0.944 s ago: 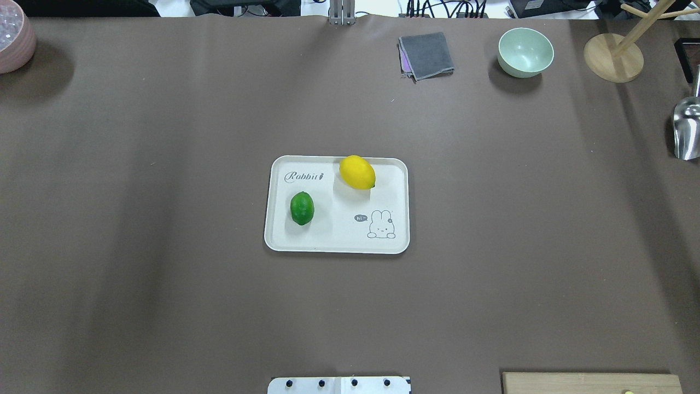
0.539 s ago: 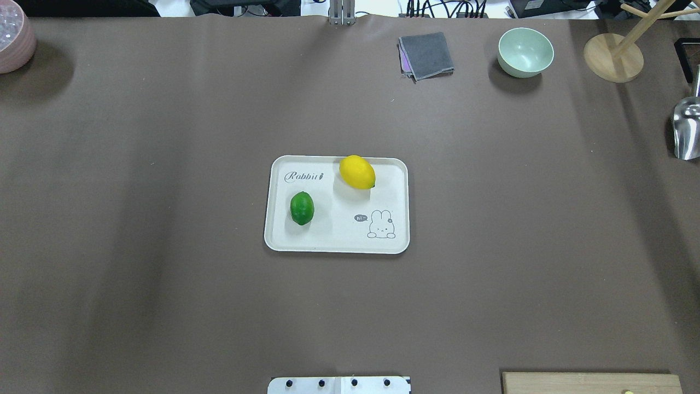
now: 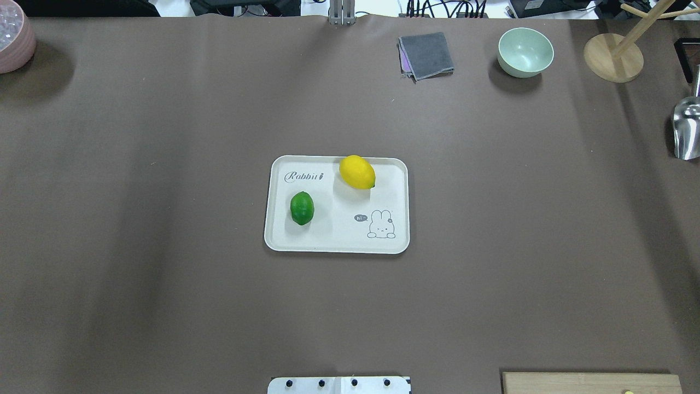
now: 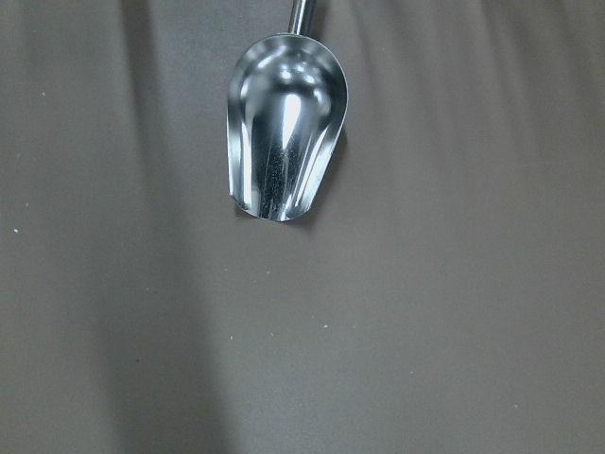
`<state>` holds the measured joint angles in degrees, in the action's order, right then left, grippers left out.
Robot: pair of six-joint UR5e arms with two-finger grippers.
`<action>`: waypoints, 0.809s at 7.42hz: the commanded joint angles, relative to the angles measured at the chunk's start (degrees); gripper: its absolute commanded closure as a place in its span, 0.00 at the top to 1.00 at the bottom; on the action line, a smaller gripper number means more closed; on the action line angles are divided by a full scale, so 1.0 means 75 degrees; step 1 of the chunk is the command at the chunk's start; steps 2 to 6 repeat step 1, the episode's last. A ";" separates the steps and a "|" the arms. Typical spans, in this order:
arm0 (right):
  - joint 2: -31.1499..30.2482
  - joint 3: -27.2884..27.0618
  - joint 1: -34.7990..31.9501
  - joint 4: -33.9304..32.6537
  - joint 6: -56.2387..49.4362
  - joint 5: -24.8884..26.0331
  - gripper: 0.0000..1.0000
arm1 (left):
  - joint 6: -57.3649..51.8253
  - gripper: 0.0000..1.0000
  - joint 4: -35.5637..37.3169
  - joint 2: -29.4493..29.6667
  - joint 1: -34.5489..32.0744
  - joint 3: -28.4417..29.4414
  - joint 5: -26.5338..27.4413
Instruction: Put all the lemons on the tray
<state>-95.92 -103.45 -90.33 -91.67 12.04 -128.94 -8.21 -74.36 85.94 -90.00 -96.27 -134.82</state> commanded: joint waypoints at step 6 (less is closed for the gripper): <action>0.0004 0.0000 -0.0003 0.0000 0.0000 0.0001 1.00 | 0.0005 0.98 0.0000 0.0002 0.0000 -0.0008 0.0000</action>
